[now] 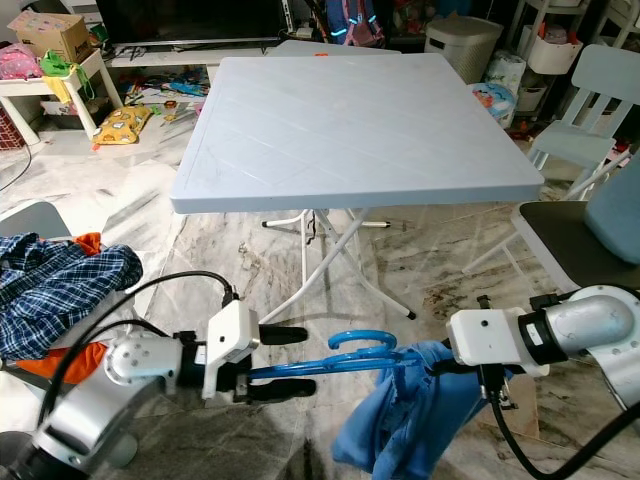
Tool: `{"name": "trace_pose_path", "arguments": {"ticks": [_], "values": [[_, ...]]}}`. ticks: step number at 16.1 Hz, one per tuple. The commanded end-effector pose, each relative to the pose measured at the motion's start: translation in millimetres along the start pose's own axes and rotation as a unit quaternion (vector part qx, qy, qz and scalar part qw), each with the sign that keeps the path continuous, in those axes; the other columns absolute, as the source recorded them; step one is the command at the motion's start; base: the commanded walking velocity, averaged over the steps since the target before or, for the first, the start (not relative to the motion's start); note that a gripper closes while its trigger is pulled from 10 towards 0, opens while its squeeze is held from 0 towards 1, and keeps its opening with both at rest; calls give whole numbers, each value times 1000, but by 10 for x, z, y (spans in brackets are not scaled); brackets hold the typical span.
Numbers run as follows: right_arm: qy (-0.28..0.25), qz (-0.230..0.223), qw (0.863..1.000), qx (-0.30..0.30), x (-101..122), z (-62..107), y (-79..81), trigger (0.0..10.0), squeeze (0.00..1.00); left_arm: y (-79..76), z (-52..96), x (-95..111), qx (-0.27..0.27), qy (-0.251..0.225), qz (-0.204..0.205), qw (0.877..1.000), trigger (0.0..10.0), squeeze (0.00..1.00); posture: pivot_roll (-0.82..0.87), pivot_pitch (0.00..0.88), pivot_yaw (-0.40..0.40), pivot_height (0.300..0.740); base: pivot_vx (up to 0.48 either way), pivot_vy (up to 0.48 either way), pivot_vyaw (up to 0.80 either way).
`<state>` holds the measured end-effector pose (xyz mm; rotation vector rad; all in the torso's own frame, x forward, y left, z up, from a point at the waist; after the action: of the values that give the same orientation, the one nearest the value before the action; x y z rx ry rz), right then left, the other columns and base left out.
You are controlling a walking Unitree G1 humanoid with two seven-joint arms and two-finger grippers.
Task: Hang hanger
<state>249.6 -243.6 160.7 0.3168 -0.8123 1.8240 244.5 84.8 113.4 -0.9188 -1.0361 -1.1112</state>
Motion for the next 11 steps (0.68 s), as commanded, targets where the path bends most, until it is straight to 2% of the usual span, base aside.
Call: {"name": "trace_pose_path", "arguments": {"ticks": [1,2,4,5,6,7,11], "values": [[0,22,1000,-6,48,74,-36,10000,0,24,30,-15,-1,13,-6,1000,10000,0,-158,39,12,740,0,0,0],[1,22,1000,-5,44,69,-28,10000,0,31,38,-13,0,15,-9,1000,10000,0,-156,40,11,740,0,0,0],[10,23,1000,4,14,30,1,10000,0,52,87,-50,-8,48,-30,998,8353,0,-153,42,10,740,0,0,0],[8,24,1000,3,24,13,-7,10000,0,76,90,-60,-1,48,-33,998,3333,0,-153,42,11,740,0,0,0],[7,24,1000,2,31,6,-12,10000,0,88,88,-57,3,47,-35,998,1098,0,-153,43,12,740,0,0,0],[6,25,1000,1,34,-6,-15,10000,0,103,74,-60,9,47,-46,998,0,0,-153,43,12,740,0,0,0],[8,17,1000,5,29,-38,1,10000,0,138,8,-39,23,40,-69,997,0,0,-156,44,12,740,0,0,0]]}}
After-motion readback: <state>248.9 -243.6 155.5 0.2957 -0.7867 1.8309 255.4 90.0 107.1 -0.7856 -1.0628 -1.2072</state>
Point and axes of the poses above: a point about 5 cm out from each wrist's last joint towards the gripper, its own z axis pointing back from the gripper into the wrist, its own x axis along the axis of the wrist's last joint, y = z × x, the point moved 1 cm from there along -z, pointing out of the wrist towards the gripper, and after that the axes turned 8 degrees about z, right-handed, at the moved point
